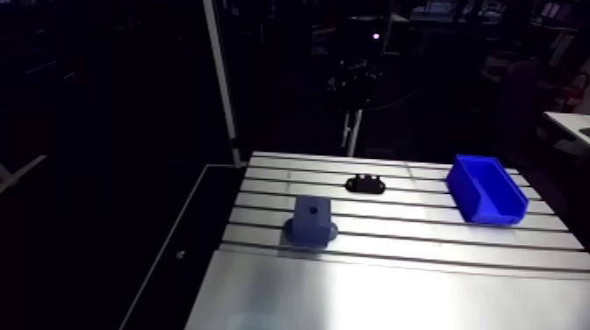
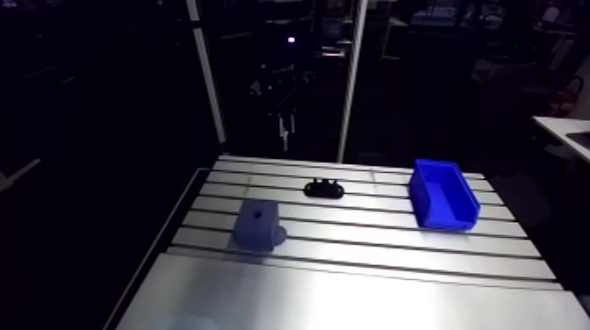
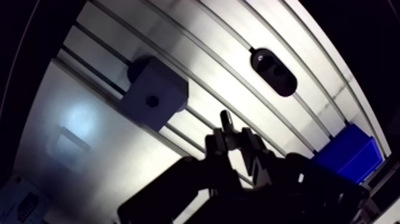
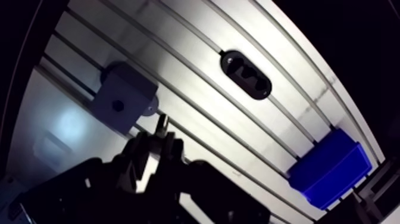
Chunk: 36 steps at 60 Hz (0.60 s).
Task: Pick up the M10 bolt and insert it into the hex recess until seated.
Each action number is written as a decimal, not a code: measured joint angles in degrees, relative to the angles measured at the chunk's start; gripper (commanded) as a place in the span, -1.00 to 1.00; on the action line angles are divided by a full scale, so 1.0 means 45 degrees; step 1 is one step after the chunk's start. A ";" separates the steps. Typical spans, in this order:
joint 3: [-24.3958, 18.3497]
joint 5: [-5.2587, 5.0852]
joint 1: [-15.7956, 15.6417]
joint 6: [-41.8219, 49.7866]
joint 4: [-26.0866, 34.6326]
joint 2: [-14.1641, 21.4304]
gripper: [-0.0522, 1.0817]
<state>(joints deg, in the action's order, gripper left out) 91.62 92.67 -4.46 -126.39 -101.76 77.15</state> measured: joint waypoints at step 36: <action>0.0780 -0.0017 -0.0818 0.0149 0.0118 0.0015 0.67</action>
<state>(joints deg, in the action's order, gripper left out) 95.13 92.59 -8.14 -125.72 -101.23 77.22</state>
